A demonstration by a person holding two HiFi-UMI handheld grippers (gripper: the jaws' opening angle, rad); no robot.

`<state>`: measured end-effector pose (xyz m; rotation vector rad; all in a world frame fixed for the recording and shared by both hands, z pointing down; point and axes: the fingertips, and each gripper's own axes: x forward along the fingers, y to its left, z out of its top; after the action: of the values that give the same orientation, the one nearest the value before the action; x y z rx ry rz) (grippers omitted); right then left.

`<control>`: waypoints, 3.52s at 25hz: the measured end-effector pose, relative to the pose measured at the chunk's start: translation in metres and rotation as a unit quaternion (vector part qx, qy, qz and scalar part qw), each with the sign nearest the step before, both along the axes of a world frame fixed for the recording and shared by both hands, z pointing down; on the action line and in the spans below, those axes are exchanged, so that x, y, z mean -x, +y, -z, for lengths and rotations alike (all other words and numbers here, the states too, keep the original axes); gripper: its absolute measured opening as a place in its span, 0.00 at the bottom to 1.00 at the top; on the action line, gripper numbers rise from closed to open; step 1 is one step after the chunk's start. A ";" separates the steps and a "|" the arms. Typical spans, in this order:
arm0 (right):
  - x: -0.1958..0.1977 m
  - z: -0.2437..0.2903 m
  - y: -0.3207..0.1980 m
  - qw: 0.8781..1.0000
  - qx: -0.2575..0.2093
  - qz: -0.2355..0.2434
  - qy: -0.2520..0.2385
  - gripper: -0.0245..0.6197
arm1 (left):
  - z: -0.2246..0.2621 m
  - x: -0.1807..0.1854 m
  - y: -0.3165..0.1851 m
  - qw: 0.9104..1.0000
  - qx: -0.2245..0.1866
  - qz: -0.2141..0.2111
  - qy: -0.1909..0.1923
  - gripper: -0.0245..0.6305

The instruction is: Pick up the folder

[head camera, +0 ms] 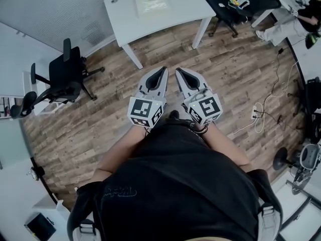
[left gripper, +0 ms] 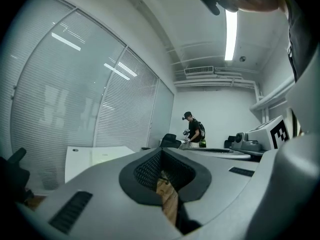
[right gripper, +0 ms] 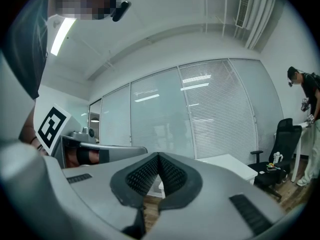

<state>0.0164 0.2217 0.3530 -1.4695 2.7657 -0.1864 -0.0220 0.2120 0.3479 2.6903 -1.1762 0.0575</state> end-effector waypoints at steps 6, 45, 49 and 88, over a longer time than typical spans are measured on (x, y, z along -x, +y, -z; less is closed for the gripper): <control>-0.018 -0.009 -0.019 1.000 0.012 -0.012 0.007 0.07 | -0.008 -0.020 -0.022 1.000 0.009 -0.011 -0.005 0.06; 0.050 -0.026 -0.297 0.998 0.048 -0.049 0.010 0.07 | -0.029 0.041 -0.299 0.995 0.055 -0.079 0.011 0.06; 0.044 -0.030 -0.313 0.998 0.052 -0.042 0.004 0.07 | -0.032 0.037 -0.314 0.996 0.058 -0.070 0.006 0.06; -0.077 -0.093 -0.561 0.987 0.103 0.112 0.059 0.07 | -0.124 0.003 -0.542 0.986 0.119 0.119 0.011 0.06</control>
<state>0.0931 -0.3389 0.4462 -1.2381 3.0863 -0.4117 -0.0251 -0.3302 0.4717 2.3243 -1.3802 0.1240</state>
